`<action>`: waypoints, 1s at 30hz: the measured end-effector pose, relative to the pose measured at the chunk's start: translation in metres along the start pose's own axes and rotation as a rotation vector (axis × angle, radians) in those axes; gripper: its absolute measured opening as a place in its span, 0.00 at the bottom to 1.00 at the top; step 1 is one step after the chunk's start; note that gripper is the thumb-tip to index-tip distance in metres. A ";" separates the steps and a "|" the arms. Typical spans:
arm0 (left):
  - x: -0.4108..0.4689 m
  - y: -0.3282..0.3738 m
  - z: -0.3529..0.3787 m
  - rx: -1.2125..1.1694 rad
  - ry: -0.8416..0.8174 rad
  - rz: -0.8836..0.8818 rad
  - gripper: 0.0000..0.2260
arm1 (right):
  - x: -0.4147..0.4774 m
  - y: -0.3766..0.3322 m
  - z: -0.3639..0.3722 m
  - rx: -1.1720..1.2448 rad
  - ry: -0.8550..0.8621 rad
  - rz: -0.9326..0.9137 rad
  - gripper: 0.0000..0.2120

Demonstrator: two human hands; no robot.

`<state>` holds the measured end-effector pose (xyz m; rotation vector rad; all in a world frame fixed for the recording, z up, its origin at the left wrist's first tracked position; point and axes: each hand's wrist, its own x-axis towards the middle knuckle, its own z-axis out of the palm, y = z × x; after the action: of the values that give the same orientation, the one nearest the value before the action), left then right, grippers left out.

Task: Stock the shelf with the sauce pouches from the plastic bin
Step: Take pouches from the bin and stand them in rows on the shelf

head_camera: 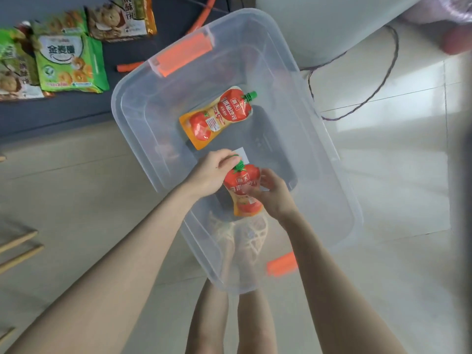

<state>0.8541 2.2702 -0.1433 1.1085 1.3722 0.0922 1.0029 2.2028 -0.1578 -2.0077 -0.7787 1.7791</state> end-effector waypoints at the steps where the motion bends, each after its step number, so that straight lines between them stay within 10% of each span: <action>1: 0.010 0.000 -0.001 -0.058 0.021 -0.021 0.08 | 0.011 -0.002 0.001 0.036 0.028 0.026 0.13; 5: 0.050 0.002 -0.004 -0.155 0.179 -0.032 0.07 | 0.048 -0.007 0.004 0.125 0.128 0.060 0.05; 11: 0.095 -0.020 -0.021 0.345 0.618 0.034 0.26 | 0.081 -0.001 0.009 0.273 0.345 0.100 0.10; 22: 0.115 -0.025 -0.019 0.721 0.511 -0.182 0.24 | 0.092 0.010 0.021 0.184 0.380 0.177 0.09; 30: 0.035 -0.009 0.005 0.239 0.478 -0.180 0.16 | 0.036 -0.020 0.006 0.250 0.301 0.083 0.02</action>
<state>0.8633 2.2847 -0.1759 1.2009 1.9451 0.0644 0.9959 2.2396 -0.1754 -2.0919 -0.3658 1.4808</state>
